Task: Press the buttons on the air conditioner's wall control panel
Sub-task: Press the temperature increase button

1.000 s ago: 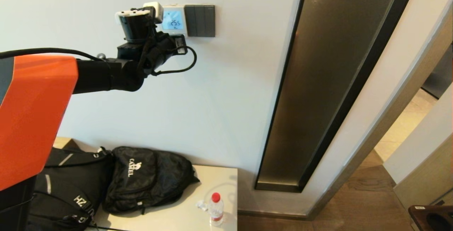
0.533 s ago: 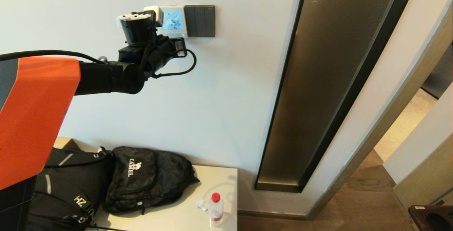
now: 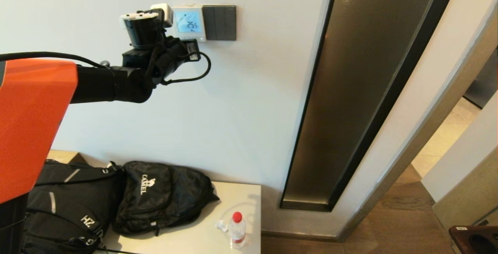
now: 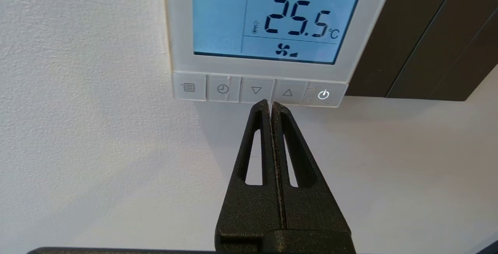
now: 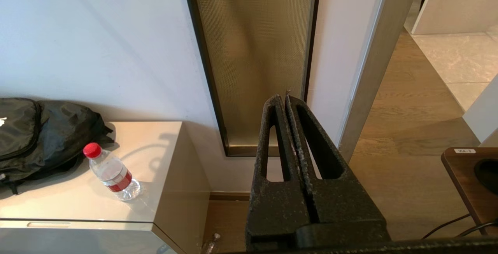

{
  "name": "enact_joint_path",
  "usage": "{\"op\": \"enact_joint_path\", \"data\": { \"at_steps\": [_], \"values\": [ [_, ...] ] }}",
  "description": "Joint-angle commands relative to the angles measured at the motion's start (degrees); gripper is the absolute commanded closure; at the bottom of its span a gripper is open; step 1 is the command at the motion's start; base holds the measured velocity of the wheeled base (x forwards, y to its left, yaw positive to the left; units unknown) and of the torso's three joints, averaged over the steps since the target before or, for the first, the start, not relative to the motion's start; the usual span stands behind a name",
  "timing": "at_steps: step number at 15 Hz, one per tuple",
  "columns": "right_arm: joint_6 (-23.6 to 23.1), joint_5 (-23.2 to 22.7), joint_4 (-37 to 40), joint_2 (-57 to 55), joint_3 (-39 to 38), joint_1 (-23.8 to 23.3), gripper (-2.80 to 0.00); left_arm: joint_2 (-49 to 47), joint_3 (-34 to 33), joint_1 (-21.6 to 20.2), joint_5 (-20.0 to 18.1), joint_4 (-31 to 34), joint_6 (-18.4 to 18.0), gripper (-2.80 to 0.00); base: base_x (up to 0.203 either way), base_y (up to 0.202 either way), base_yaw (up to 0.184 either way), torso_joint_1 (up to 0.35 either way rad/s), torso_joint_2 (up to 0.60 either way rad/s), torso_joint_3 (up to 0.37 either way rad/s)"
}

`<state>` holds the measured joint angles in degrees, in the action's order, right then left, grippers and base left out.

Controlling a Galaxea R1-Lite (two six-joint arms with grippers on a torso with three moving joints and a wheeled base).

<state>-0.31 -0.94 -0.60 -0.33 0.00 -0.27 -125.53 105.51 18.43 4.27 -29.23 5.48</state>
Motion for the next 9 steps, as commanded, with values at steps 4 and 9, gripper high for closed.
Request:
{"op": "enact_joint_path", "data": {
  "at_steps": [4, 9],
  "values": [
    [0.0, 0.0, 0.0, 0.0, 0.0, 0.0, 0.0, -1.3, 2.4, 0.0, 0.0, 0.5, 0.0, 0.0, 0.0, 0.0, 0.0, 0.0, 0.0, 0.0],
    [0.0, 0.0, 0.0, 0.0, 0.0, 0.0, 0.0, -2.8, 4.4, 0.1, 0.0, 1.0, 0.0, 0.0, 0.0, 0.0, 0.0, 0.0, 0.0, 0.0]
  ]
}}
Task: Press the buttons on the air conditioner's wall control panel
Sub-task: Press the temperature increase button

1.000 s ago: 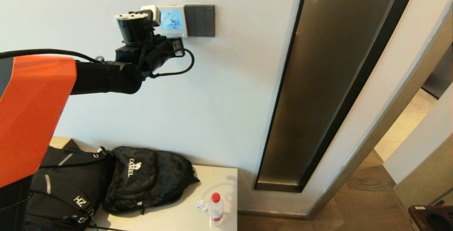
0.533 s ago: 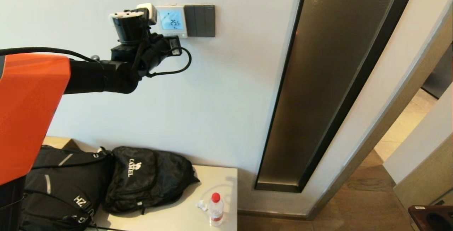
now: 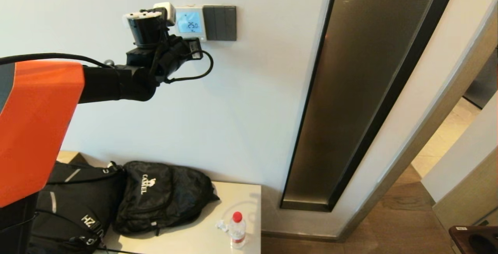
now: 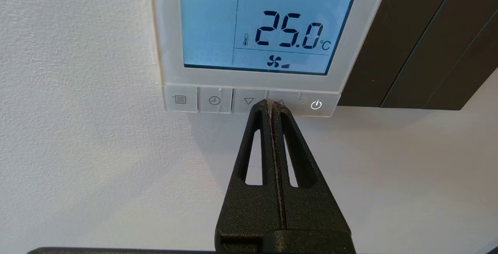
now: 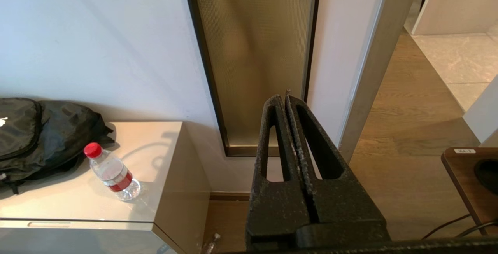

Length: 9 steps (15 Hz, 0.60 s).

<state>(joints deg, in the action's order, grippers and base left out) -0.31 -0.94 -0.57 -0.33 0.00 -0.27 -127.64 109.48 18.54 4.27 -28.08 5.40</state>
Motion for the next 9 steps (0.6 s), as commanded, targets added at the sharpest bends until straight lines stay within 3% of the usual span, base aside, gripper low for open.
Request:
{"op": "enact_joint_path", "data": {
  "at_steps": [1, 9],
  "values": [
    [0.0, 0.0, 0.0, 0.0, 0.0, 0.0, 0.0, -0.7, 0.7, 0.1, 0.0, 0.0, 0.0, 0.0, 0.0, 0.0, 0.0, 0.0, 0.0, 0.0],
    [0.0, 0.0, 0.0, 0.0, 0.0, 0.0, 0.0, 1.3, -1.9, 0.2, 0.1, -1.2, 0.2, 0.0, 0.0, 0.0, 0.0, 0.0, 0.0, 0.0]
  ]
}}
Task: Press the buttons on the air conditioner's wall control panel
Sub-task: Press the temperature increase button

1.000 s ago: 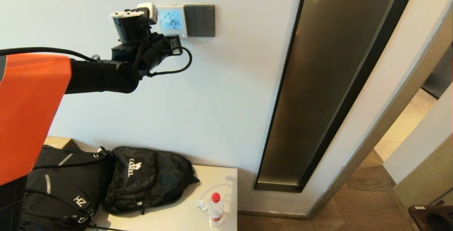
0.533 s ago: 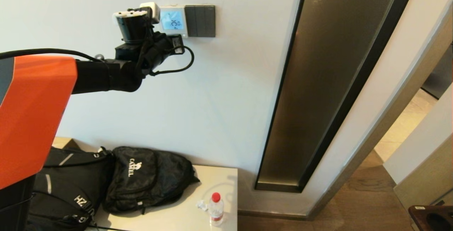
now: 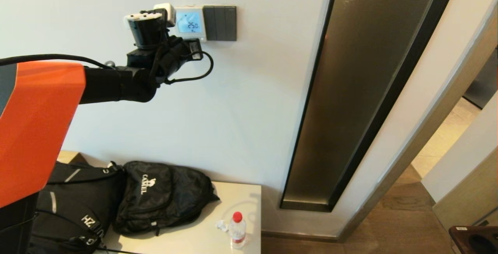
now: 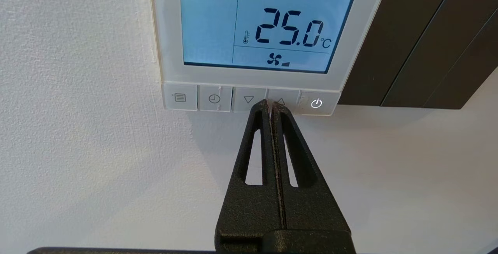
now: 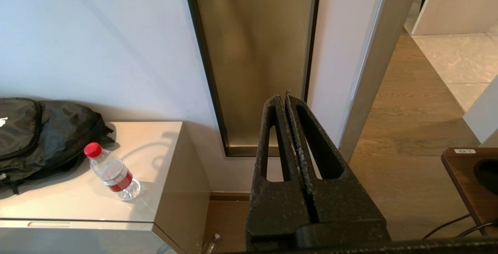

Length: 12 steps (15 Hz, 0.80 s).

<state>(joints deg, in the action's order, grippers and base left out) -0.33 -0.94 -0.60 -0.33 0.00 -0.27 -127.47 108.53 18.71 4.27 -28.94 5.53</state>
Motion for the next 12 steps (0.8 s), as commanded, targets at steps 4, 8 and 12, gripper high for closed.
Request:
{"op": "enact_joint_path", "data": {
  "at_steps": [4, 8, 12],
  "values": [
    [0.0, 0.0, 0.0, -0.1, 0.0, 0.0, 0.0, 2.7, -3.8, 0.0, 0.0, -1.6, -0.1, 0.0, 0.0, 0.0, 0.0, 0.0, 0.0, 0.0],
    [0.0, 0.0, 0.0, 0.0, 0.0, -0.1, 0.0, 2.3, -3.3, 0.0, 0.0, -1.6, -0.2, 0.0, 0.0, 0.0, 0.0, 0.0, 0.0, 0.0],
    [0.0, 0.0, 0.0, 0.0, 0.0, 0.0, 0.0, 1.6, -2.2, 0.2, 0.0, -0.9, -0.2, 0.0, 0.0, 0.0, 0.0, 0.0, 0.0, 0.0]
  ]
}}
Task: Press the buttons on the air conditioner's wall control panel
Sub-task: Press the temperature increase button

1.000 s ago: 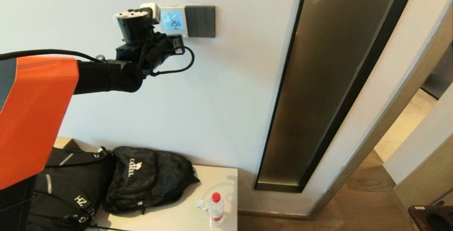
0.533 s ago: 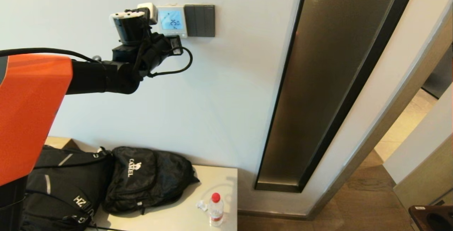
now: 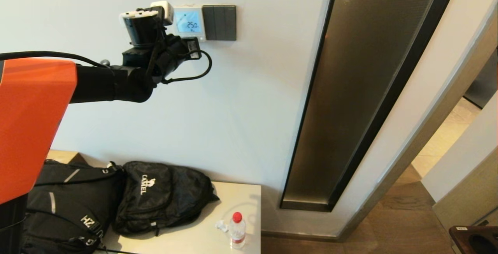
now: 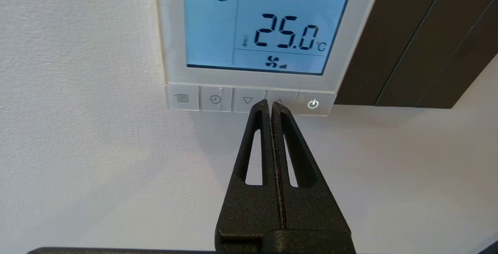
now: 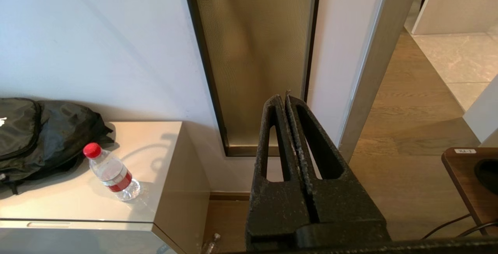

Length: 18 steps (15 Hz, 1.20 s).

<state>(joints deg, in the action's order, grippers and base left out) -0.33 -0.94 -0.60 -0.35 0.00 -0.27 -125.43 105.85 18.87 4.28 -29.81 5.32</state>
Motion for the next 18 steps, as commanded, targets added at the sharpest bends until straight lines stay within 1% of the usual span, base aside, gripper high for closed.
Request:
{"op": "enact_joint_path", "data": {
  "at_steps": [1, 7, 10, 13, 16, 18],
  "values": [
    [0.0, 0.0, 0.0, 0.0, 0.0, 0.0, 0.0, -1.0, 1.1, 0.0, -0.1, 0.1, 0.0, 0.0, 0.0, 0.0, 0.0, 0.0, 0.0, 0.0],
    [0.0, 0.0, 0.0, 0.0, 0.0, 0.0, 0.0, -3.3, 3.1, 0.0, -0.1, 0.4, 0.0, 0.0, 0.0, 0.0, 0.0, 0.0, 0.0, 0.0],
    [0.0, 0.0, 0.0, 0.0, 0.0, 0.0, 0.0, -2.8, 2.9, 0.0, -0.1, 0.2, 0.0, 0.0, 0.0, 0.0, 0.0, 0.0, 0.0, 0.0],
    [0.0, 0.0, 0.0, 0.0, 0.0, 0.0, 0.0, -1.5, 1.7, 0.0, 0.0, -0.4, 0.1, 0.0, 0.0, 0.0, 0.0, 0.0, 0.0, 0.0],
    [0.0, 0.0, 0.0, 0.0, 0.0, 0.0, 0.0, 0.6, -1.9, 0.0, 0.1, -2.1, 0.1, 0.0, 0.0, 0.0, 0.0, 0.0, 0.0, 0.0],
    [0.0, 0.0, 0.0, -0.1, 0.0, -0.1, 0.0, 1.1, -2.5, 0.0, 0.1, -2.5, 0.1, 0.0, 0.0, 0.0, 0.0, 0.0, 0.0, 0.0]
  ]
}}
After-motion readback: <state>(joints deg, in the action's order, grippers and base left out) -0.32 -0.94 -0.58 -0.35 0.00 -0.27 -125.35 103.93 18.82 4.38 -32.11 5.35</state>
